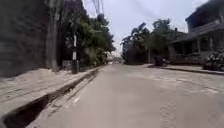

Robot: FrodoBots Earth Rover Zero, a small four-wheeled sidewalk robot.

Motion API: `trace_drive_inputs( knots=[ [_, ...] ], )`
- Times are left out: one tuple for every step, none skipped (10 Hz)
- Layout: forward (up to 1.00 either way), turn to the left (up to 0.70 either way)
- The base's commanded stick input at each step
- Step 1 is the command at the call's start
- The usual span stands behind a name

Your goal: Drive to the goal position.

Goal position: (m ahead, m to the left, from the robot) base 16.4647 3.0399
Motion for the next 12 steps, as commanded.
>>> trace_drive_inputs(
  knots=[
    [1.0,0.02],
    [1.0,0.02],
    [1.0,0.02],
    [1.0,0.02],
    [1.0,0.02],
    [1.0,0.02],
    [1.0,0.02],
    [1.0,0.02],
    [1.0,0.02],
    [1.0,0.02],
    [1.0,-0.23],
    [1.0,-0.38]
  ],
)
